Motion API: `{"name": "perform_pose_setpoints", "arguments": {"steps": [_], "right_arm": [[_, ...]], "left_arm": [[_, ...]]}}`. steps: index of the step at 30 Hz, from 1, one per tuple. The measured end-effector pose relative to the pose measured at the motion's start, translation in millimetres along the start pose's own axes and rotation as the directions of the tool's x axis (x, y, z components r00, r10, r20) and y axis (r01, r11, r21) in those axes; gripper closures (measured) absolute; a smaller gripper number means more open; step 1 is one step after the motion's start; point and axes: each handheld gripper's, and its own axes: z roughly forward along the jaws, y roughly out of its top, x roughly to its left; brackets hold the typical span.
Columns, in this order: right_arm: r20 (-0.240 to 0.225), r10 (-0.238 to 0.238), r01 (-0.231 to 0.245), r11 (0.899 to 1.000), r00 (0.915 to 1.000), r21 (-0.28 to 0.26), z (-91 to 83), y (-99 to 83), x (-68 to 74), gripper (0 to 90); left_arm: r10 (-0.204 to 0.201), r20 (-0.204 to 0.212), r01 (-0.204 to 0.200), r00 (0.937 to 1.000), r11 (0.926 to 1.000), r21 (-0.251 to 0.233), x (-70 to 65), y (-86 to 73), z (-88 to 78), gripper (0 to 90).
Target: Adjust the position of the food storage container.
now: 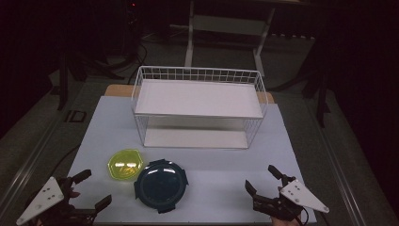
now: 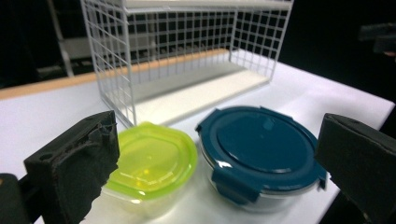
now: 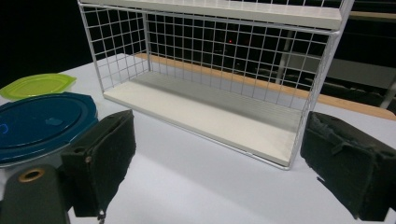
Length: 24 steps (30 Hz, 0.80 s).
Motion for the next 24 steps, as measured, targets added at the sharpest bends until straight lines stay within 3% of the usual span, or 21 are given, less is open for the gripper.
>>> {"name": "perform_pose_setpoints", "arguments": {"steps": [1, 2, 7, 8, 9, 10, 11, 12, 13, 14, 15, 16, 17, 18, 19, 22, 23, 24], "right_arm": [[0.000, -0.001, 0.001, 1.000, 1.0000, 0.001, 0.1, 0.0, 0.1, 9.8], [0.001, -0.002, 0.002, 1.000, 1.0000, 0.002, 0.2, 0.0, 0.3, 9.8], [0.001, -0.004, 0.004, 1.000, 1.0000, 0.006, 1.1, -0.4, 0.4, 9.8], [0.000, -0.001, 0.001, 1.000, 1.0000, 0.008, 1.7, -0.8, 0.1, 9.8], [0.000, -0.001, 0.001, 1.000, 1.0000, 0.008, 1.7, -0.8, 0.1, 9.8], [0.000, 0.000, 0.000, 1.000, 1.0000, 0.009, 1.9, -1.0, -0.1, 9.8], [-0.003, 0.004, -0.004, 1.000, 1.0000, 0.011, 2.4, -1.4, -0.4, 9.8], [-0.004, 0.005, -0.005, 1.000, 1.0000, 0.015, 2.6, -1.7, -0.3, 9.8], [-0.004, 0.005, -0.005, 1.000, 1.0000, 0.015, 2.6, -1.7, -0.3, 9.8], [-0.005, 0.006, -0.006, 1.000, 1.0000, 0.014, 2.5, -1.6, -0.2, 9.8], [-0.006, 0.006, -0.006, 1.000, 1.0000, 0.013, 2.5, -1.5, -0.1, 9.8], [-0.006, 0.006, -0.006, 1.000, 1.0000, 0.015, 2.6, -1.5, 0.0, 9.8], [-0.007, 0.006, -0.006, 1.000, 1.0000, 0.014, 2.7, -1.6, 0.0, 9.8], [-0.009, 0.007, -0.007, 1.000, 0.9999, 0.015, 2.8, -1.6, 0.0, 9.8], [-0.010, 0.007, -0.007, 1.000, 0.9999, 0.016, 3.1, -1.7, 0.0, 9.8], [-0.013, 0.011, -0.011, 1.000, 0.9999, 0.015, 3.0, -1.7, -0.2, 9.8], [-0.013, 0.011, -0.011, 1.000, 0.9999, 0.015, 3.0, -1.7, -0.2, 9.8], [-0.013, 0.012, -0.012, 1.000, 0.9998, 0.014, 2.9, -1.6, -0.4, 9.8]], "left_arm": [[0.000, 0.000, 0.000, 1.0000, 1.0000, 0.000, 0.0, 0.0, 0.0, 0.0], [-0.027, 0.024, 0.026, 0.9994, 0.9995, 0.019, 3.3, -0.1, 0.9, 0.0], [-0.025, 0.051, 0.021, 0.9984, 0.9965, 0.081, 5.7, -0.5, 4.8, 0.0], [-0.015, 0.059, 0.008, 0.9981, 0.9926, 0.122, 5.7, -1.3, 8.2, 0.0], [-0.015, 0.059, 0.008, 0.9981, 0.9926, 0.122, 5.7, -1.3, 8.2, 0.0], [-0.005, 0.068, -0.006, 0.9977, 0.9864, 0.164, 5.4, -2.9, 11.8, 0.0], [0.000, 0.073, -0.013, 0.9974, 0.9843, 0.176, 5.3, -4.0, 13.0, 0.0], [-0.004, 0.099, -0.016, 0.9951, 0.9800, 0.198, 5.1, -6.4, 15.2, 3.4], [-0.004, 0.099, -0.016, 0.9951, 0.9800, 0.198, 5.1, -6.4, 15.2, 5.4], [0.022, 0.129, -0.048, 0.9914, 0.9767, 0.209, 3.3, -9.3, 16.6, 11.6], [0.022, 0.129, -0.048, 0.9914, 0.9767, 0.209, 3.3, -9.3, 16.6, 17.3], [0.037, 0.150, -0.071, 0.9881, 0.9702, 0.232, 2.0, -11.5, 19.0, 21.4], [0.037, 0.150, -0.071, 0.9881, 0.9702, 0.232, 2.0, -11.5, 19.0, 27.7], [0.043, 0.173, -0.085, 0.9840, 0.9659, 0.245, 1.1, -13.3, 21.6, 35.6], [0.043, 0.173, -0.085, 0.9840, 0.9659, 0.245, 1.1, -13.3, 21.6, 38.0], [0.064, 0.201, -0.123, 0.9776, 0.9467, 0.298, -0.6, -15.5, 30.1, 51.7], [0.064, 0.201, -0.123, 0.9776, 0.9467, 0.298, -0.6, -15.5, 30.1, 54.8], [0.065, 0.208, -0.133, 0.9759, 0.9351, 0.329, -0.7, -18.0, 36.8, 57.8]]}}
